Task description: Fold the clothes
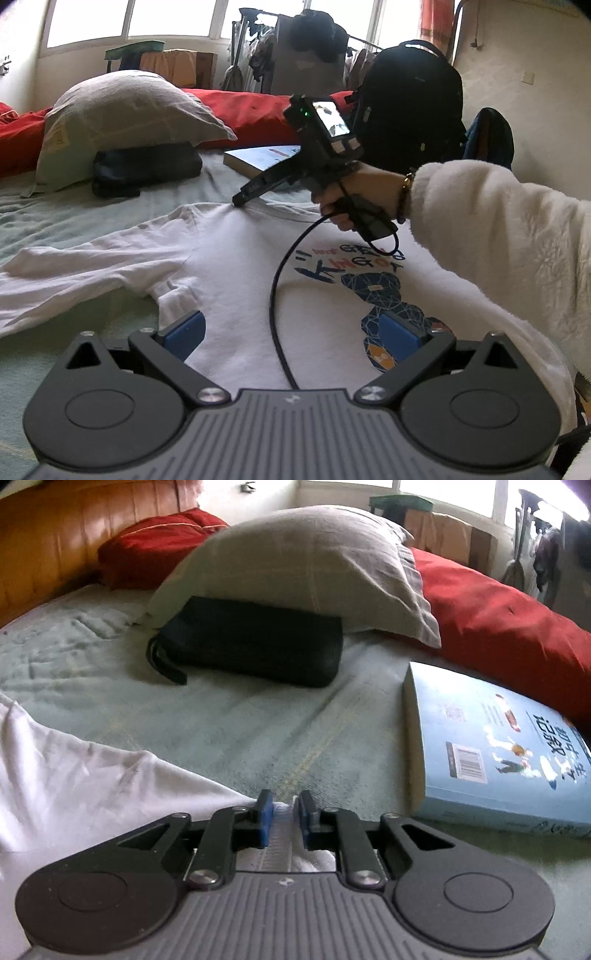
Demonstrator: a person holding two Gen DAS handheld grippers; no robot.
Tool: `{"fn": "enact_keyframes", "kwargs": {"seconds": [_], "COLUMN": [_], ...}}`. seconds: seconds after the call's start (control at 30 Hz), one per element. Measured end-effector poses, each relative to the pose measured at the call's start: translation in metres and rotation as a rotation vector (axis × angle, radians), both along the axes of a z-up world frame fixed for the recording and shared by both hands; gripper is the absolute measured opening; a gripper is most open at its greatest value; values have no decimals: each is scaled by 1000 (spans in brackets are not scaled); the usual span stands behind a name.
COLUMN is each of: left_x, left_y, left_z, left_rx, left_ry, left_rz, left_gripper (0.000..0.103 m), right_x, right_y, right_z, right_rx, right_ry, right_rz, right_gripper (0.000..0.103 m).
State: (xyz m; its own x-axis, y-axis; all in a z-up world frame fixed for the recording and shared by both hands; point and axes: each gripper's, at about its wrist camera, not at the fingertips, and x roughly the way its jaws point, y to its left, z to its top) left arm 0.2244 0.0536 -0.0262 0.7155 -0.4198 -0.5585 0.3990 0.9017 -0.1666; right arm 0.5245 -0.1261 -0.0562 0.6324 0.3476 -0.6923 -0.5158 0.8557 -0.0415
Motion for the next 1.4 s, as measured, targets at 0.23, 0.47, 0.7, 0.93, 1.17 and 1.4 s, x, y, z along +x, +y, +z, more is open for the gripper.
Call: {"fn": "enact_keyframes", "kwargs": {"seconds": [0.23, 0.47, 0.7, 0.93, 1.17, 1.4], "left_x": [-9, -14, -9, -22, -21, 1], "left_y": [1, -7, -8, -12, -29, -42], "left_z": [8, 9, 5, 14, 5, -26], "left_rx": [-20, -19, -10, -28, 46, 136], "left_ry": [-31, -37, -21, -57, -18, 113], "left_rz": [-27, -60, -47, -88, -103, -80], "left_gripper": [100, 100, 100, 100, 101, 101], "right_x": [-24, -45, -4, -57, -121, -93], "right_y": [-32, -66, -54, -88, -128, -150], "right_z": [28, 2, -12, 37, 29, -4], "right_rx": [-4, 3, -40, -62, -86, 41], "right_ry": [69, 229, 99, 67, 186, 147], "right_rz": [-121, -246, -308, -304, -292, -429], "right_gripper": [65, 75, 94, 97, 101, 103]}}
